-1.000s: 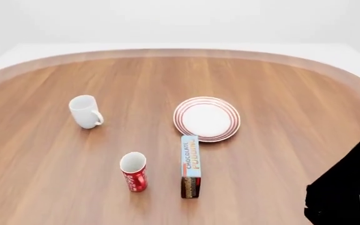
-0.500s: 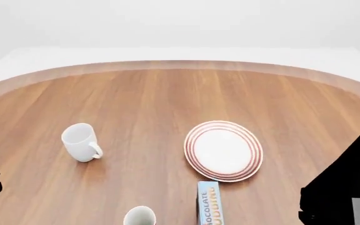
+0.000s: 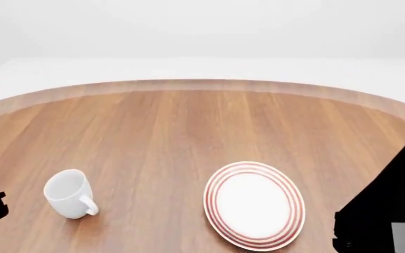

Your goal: Pick up the white mug and put it on the plate, and put the chocolate pudding to the right of the plate.

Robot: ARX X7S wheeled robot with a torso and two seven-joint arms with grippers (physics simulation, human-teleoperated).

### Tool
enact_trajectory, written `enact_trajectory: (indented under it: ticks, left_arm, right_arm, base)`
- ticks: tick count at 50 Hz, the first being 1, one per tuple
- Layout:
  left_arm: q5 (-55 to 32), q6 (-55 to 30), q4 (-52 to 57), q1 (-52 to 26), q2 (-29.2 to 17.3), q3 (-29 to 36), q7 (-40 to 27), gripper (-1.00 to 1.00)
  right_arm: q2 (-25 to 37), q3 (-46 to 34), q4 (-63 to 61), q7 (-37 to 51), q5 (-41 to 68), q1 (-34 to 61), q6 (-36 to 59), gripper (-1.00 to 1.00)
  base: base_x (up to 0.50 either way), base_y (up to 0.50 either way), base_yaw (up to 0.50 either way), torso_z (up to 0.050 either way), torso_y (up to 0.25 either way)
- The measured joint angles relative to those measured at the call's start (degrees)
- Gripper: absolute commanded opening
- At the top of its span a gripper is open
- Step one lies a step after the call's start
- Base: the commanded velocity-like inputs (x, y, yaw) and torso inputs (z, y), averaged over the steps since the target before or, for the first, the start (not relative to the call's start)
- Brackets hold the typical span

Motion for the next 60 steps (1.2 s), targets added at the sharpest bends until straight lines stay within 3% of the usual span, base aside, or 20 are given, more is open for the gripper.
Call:
enact_trajectory:
  ticks: [9,21,41,48,53,60]
  left_arm:
    - [0.0,-0.1,0.1,0.1,-0.4,0.4,-0.3,1.0]
    - [0.3,-1.1,0.3,0.2,-1.0,1.1,-0.6,1.0]
    - [2.2,-3.7,0.3,0.0,-1.8,2.5,-1.3,1.0]
    - [2.1,-4.8,0.6,-0.1,-2.1,3.0,-1.5,1.0]
    - [1.5,-8.0,1.7,-0.6,-2.5,3.8,-1.3,1.0]
    - [-1.8,-20.3,4.6,-4.0,-3.4,7.0,-0.6,1.0]
  right_arm:
    - [0.3,-0.5,-0.1,-0.1,-0.6,-0.2,-0.5,1.0]
    - [0.7,-1.2,-0.1,-0.1,-1.0,-0.4,-0.9,1.0]
    - [1.0,-1.5,0.1,0.5,-1.6,-0.4,-1.1,1.0]
    - [1.2,-1.6,0.2,0.8,-1.6,-0.4,-1.1,1.0]
    - [1.3,-1.7,0.2,0.9,-1.5,-0.5,-1.2,1.0]
    - [1.4,-1.9,0.4,1.1,-1.5,-0.5,-1.3,1.0]
  base:
    - [0.48,0.0,0.0,0.0,0.0]
    - [0.02,0.0,0.0,0.0,0.0]
    - [0.0,0.0,0.0,0.001,-0.25]
    - [0.0,0.0,0.0,0.0,-0.02]
    - [0.0,0.0,0.0,0.0,0.0]
    - [0.0,0.0,0.0,0.0,0.0]
